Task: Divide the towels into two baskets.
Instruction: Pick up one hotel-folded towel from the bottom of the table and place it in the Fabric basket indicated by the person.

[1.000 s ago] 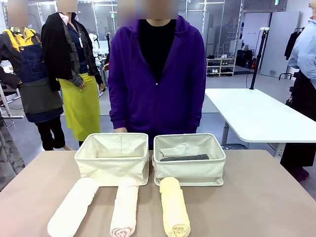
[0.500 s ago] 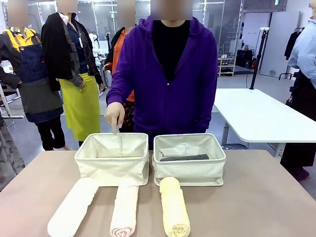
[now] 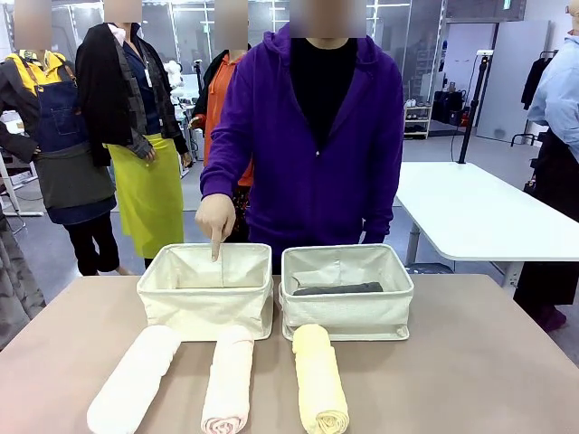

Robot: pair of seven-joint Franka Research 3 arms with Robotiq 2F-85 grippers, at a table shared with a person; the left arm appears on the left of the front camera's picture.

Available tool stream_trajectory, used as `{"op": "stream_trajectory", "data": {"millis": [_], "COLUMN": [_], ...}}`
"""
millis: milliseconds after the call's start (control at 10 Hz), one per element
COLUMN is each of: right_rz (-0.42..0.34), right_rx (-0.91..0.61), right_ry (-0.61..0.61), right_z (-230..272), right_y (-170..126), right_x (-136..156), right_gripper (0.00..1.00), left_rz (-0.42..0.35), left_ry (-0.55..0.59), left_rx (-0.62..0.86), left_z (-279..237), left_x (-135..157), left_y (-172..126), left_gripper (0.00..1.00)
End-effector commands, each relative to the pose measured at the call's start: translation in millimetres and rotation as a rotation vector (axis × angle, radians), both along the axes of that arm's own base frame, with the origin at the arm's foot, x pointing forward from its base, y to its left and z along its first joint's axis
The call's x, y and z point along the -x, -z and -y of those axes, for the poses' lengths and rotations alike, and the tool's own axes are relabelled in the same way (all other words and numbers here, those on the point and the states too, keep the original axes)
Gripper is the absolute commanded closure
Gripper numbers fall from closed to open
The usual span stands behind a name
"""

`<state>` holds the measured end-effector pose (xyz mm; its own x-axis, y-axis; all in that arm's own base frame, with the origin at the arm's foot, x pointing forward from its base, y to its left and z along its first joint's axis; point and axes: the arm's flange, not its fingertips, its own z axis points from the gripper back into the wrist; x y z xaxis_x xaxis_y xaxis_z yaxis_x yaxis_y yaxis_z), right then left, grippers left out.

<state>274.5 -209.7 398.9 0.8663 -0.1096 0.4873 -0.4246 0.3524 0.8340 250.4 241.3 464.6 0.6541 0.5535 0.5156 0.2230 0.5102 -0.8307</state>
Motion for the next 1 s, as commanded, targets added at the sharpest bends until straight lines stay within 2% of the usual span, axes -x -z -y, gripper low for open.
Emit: {"op": "stream_trajectory", "data": {"millis": [0,200,300,500,700,900], "right_rz": [-0.015,-0.015,-0.015,-0.015,-0.015,-0.015], "right_rx": [0.0,0.0,0.0,0.0,0.0,0.0], "right_ry": [-0.01,-0.01,-0.01,-0.01,-0.01,-0.01], "right_z": [0.3,0.3,0.3,0.3,0.3,0.3], "right_y": [-3.1,-3.1,-3.1,-3.1,-3.1,-3.1], "right_x": [4.0,4.0,4.0,4.0,4.0,4.0], "right_gripper": [0.0,0.0,0.0,0.0,0.0,0.0], "left_rz": [0.015,0.0,-0.078,-0.142,-0.218,-0.281], "left_ry": [0.003,0.0,0.038,0.19,0.301,0.383], "left_rx": [0.011,0.0,-0.057,-0.181,-0.318,-0.378], "left_z": [-1.2,0.0,19.3,79.1,143.8,189.3], "left_x": [1.6,0.0,-14.1,-45.8,-73.3,-76.6], "left_y": [-1.4,0.0,-9.5,-26.9,-24.5,-20.7], "left_gripper": [0.0,0.0,0.0,0.0,0.0,0.0]}}
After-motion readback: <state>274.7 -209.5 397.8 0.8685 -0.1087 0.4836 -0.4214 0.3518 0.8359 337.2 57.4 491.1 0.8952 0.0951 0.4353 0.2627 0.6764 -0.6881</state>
